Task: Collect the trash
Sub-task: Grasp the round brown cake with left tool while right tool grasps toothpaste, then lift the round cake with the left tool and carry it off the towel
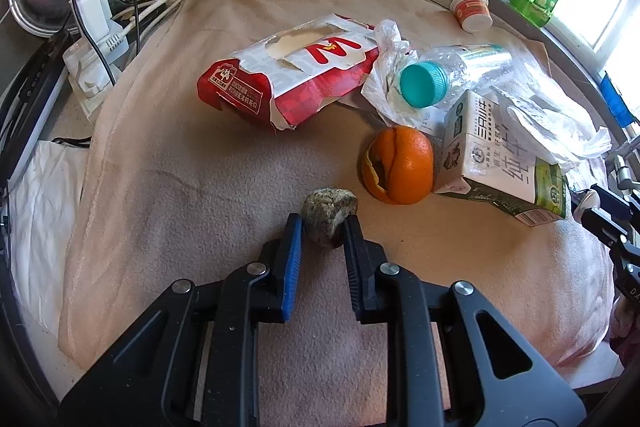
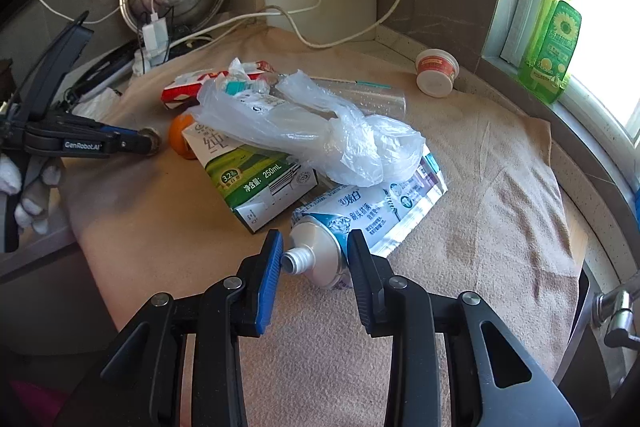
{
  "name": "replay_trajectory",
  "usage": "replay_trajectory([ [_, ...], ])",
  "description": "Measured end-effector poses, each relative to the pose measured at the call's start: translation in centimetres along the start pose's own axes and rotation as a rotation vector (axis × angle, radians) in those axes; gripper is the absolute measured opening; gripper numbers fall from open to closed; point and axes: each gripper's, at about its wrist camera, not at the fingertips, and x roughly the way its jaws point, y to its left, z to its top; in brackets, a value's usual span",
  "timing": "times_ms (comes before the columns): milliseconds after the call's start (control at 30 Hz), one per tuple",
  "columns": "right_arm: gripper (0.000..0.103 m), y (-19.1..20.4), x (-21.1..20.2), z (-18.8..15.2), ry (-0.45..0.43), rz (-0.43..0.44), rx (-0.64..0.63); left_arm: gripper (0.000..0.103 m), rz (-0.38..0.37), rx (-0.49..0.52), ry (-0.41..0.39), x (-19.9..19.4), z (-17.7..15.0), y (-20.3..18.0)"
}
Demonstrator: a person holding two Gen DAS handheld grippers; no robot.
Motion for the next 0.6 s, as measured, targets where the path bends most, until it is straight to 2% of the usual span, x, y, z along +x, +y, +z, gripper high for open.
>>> replay_trajectory([
  [300,0.031,-0.9,-2.6,0.6,-0.043,0.046,0.063,0.017,-0.013,-0.001,-0.023,-1.3,-0.1,-0.2],
  [333,0.031,-1.0,-3.0,0.7,-0.050,0.049,0.068,0.015,-0.014,0.001,-0.026,-1.5,-0.1,-0.3],
  [400,0.031,-1.1,-3.7,0.8,-0.057,0.048,0.070,0.005,-0.013,0.004,-0.027,-1.7,-0.3,-0.3],
  [600,0.030,-1.0,-3.1,0.1,-0.024,0.067,0.067,0.005,-0.014,0.016,-0.031,-1.9,-1.0,-0.6],
])
